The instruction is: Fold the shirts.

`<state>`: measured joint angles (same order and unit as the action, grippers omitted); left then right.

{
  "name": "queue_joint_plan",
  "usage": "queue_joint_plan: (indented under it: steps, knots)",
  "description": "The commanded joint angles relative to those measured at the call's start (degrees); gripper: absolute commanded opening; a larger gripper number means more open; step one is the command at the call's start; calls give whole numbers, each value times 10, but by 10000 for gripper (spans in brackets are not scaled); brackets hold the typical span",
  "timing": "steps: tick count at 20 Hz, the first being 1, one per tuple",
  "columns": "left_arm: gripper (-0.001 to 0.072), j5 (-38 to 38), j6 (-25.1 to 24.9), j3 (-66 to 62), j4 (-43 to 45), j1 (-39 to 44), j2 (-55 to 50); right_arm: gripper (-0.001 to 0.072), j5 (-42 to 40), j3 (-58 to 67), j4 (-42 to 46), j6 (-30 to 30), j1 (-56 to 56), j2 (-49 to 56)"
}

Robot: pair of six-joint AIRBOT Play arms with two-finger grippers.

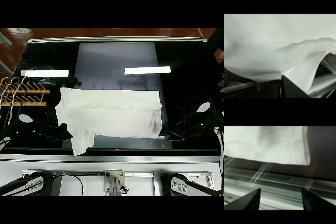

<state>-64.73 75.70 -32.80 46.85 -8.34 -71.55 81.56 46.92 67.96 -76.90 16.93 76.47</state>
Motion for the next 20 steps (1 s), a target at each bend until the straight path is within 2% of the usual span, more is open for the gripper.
queue_joint_plan:
  steps: [1, 5, 10, 12, 13, 14, 15, 17, 19, 20]
  knots:
    - [31, -9, -16, -2, -1, 0, 31, 639, -44, -13, 13, -25, 0, 15]
    - [32, -9, -16, -2, -1, 0, 63, 639, -94, -13, -5, -40, 0, 28]
    - [32, -10, -16, -2, -1, 0, 81, 637, -116, -13, -1, -52, -18, 62]
    - [32, -17, -16, -4, -2, 0, 81, 495, -136, -13, 1, -63, -38, 70]
    - [32, -21, -15, -8, -2, 0, 81, 495, -151, -13, -1, -72, -44, 69]
    - [32, -26, -16, -13, -2, 0, 81, 374, -157, -13, -6, -73, -49, 69]
    - [31, -28, -16, -20, -2, 0, 81, 175, -157, -13, -6, -74, -50, 69]
    - [32, -28, -16, -38, -1, 0, 81, 75, -143, -12, -5, -65, -50, 69]
    - [32, -32, -19, -68, 7, 0, 81, 74, -116, 0, -7, -29, -50, 63]
    - [32, -41, -41, -91, 12, 0, 81, 74, -108, 11, -7, -9, -50, 51]
